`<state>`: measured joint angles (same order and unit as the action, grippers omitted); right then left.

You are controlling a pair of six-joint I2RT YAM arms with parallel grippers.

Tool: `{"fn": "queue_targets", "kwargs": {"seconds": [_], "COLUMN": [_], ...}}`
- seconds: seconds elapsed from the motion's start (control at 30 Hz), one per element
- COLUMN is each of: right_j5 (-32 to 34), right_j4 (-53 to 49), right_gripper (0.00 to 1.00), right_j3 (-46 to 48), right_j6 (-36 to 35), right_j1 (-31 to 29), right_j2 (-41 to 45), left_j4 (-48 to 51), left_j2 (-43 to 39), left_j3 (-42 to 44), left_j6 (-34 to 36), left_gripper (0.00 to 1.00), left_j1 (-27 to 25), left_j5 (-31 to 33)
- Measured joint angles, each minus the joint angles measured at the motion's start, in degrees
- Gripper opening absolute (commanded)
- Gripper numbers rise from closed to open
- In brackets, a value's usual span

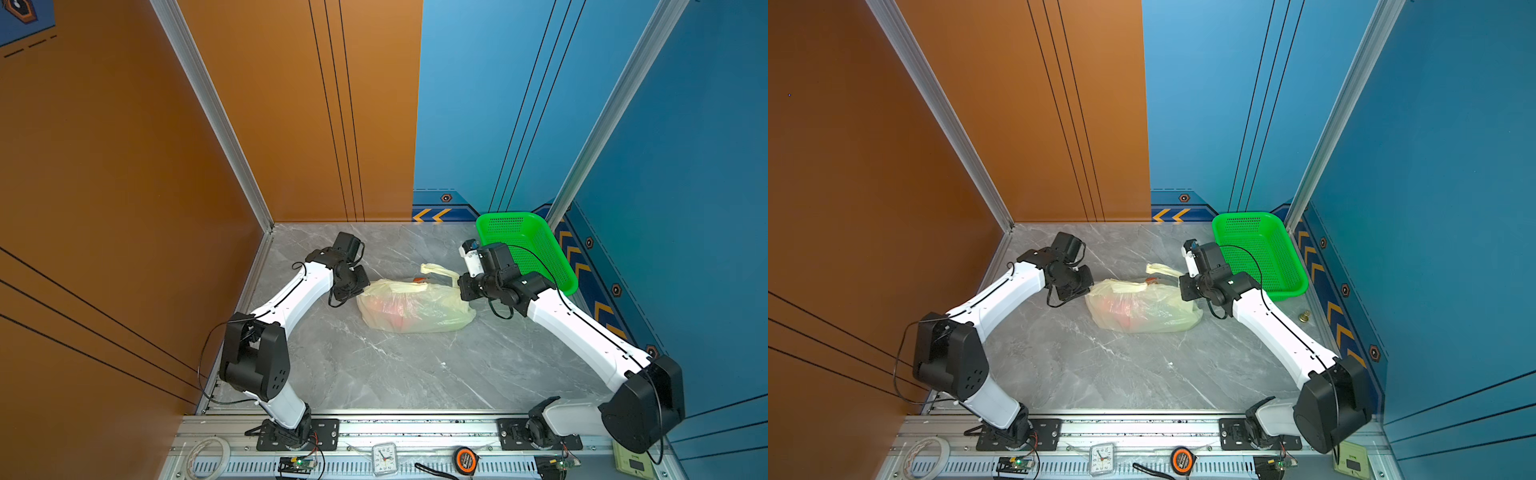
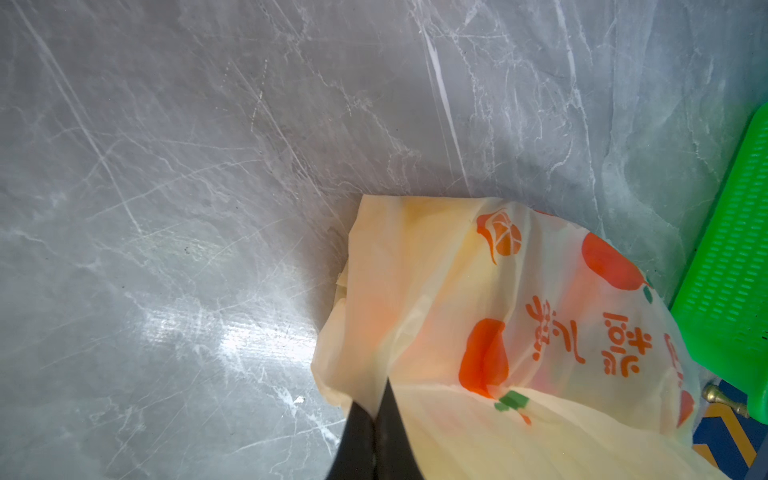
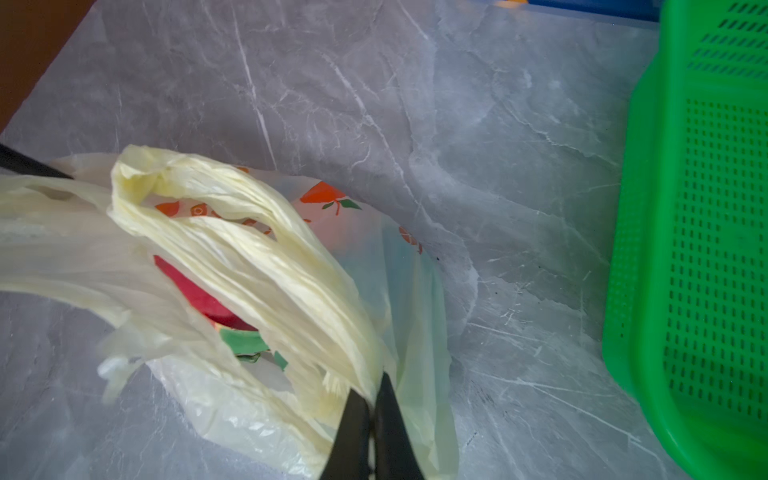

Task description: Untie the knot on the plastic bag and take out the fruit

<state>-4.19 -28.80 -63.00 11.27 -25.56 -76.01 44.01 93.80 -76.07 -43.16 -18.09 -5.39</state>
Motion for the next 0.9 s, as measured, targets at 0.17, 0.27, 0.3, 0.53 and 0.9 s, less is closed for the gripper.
{"fn": "queue_targets", "kwargs": {"seconds": [0.17,0.27,0.3,0.53,0.9], "right_j5": [0.39,0.35,0.33,-0.28,-0.52], "right_j4": [2.69,3.52,3.8,4.87,4.81], "right_gripper": [0.0,0.0,0.0,0.0,0.0], "right_j3": [5.99,6.95,6.97,8.59,11.52], "right_j6": [5.75,7.37,7.78,9.84,10.05], "right_j1": [0.85,0.81,0.81,-0.2,-3.48], "right_j2": [3.43,4.7,5.33,13.9,18.62], "left_j4": [-0.13,0.11,0.17,1.53,6.67], "left_j2": [0.0,-0.04,-0.07,0.2,11.87], "left_j3": [0.2,-0.5,-1.18,-13.4,-29.64], "left_j6": [0.2,0.83,1.14,6.03,16.35], "left_gripper": [0.4,0.72,0.8,0.98,0.98], "left_j1": [0.33,0.48,0.48,-0.85,-14.03], "left_j5": [0.02,0.26,0.48,1.49,-1.49]}}
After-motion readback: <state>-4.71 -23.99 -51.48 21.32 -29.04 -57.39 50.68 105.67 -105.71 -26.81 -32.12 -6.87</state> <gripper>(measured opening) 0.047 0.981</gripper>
